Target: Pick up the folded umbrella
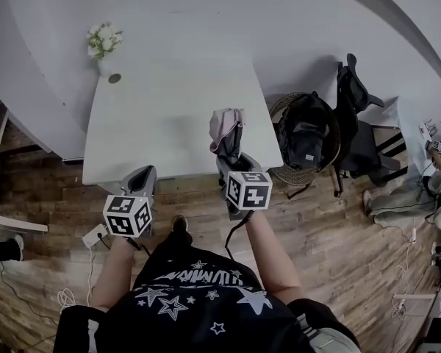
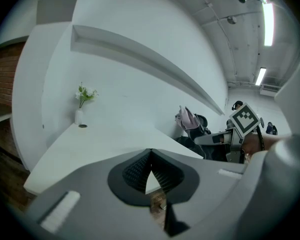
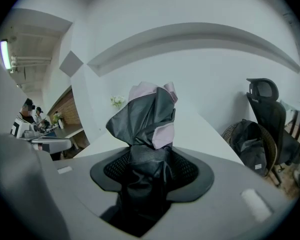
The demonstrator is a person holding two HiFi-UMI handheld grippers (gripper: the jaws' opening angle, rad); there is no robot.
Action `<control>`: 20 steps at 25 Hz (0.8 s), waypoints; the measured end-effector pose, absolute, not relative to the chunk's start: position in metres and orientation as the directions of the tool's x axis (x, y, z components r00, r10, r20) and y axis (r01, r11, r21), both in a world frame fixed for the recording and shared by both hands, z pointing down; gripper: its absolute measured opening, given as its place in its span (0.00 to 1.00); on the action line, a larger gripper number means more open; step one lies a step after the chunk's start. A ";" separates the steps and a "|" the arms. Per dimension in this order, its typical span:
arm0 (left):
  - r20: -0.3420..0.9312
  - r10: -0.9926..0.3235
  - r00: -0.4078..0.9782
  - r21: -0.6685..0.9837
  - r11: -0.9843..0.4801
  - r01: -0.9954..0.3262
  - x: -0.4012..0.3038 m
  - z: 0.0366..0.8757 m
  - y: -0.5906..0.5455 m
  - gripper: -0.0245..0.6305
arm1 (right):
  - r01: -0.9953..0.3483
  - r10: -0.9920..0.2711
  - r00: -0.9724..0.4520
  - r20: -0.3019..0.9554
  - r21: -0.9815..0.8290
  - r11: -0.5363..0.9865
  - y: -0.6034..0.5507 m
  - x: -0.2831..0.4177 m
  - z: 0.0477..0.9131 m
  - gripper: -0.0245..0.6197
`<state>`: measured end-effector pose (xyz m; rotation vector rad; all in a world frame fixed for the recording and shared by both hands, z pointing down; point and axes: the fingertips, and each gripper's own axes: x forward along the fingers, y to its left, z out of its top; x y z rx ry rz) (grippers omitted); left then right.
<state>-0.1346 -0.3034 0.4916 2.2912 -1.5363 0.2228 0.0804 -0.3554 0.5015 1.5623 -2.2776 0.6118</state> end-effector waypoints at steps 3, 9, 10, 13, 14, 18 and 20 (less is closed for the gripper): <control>0.321 -0.863 0.390 0.211 -0.336 -0.918 -0.130 0.489 -0.281 0.04 | -0.934 -0.813 -0.356 0.461 -0.173 0.311 -0.331 0.084 0.495 0.41; 0.331 -0.866 0.375 0.222 -0.315 -0.923 -0.119 0.494 -0.229 0.04 | -0.931 -0.817 -0.365 0.445 -0.182 0.317 -0.278 0.095 0.489 0.41; 0.330 -0.867 0.374 0.222 -0.313 -0.923 -0.117 0.494 -0.222 0.04 | -0.930 -0.817 -0.367 0.446 -0.180 0.319 -0.270 0.098 0.490 0.41; 0.328 -0.870 0.368 0.224 -0.307 -0.925 -0.114 0.492 -0.200 0.04 | -0.933 -0.816 -0.360 0.452 -0.184 0.310 -0.245 0.106 0.493 0.41; 0.329 -0.870 0.366 0.223 -0.305 -0.926 -0.113 0.491 -0.193 0.04 | -0.934 -0.816 -0.357 0.455 -0.185 0.305 -0.237 0.108 0.494 0.41; 0.323 -0.872 0.367 0.220 -0.308 -0.925 -0.106 0.488 -0.169 0.04 | -0.937 -0.819 -0.350 0.455 -0.182 0.300 -0.208 0.122 0.494 0.41; 0.320 -0.872 0.371 0.217 -0.314 -0.924 -0.101 0.486 -0.159 0.04 | -0.937 -0.822 -0.350 0.449 -0.181 0.300 -0.197 0.127 0.492 0.41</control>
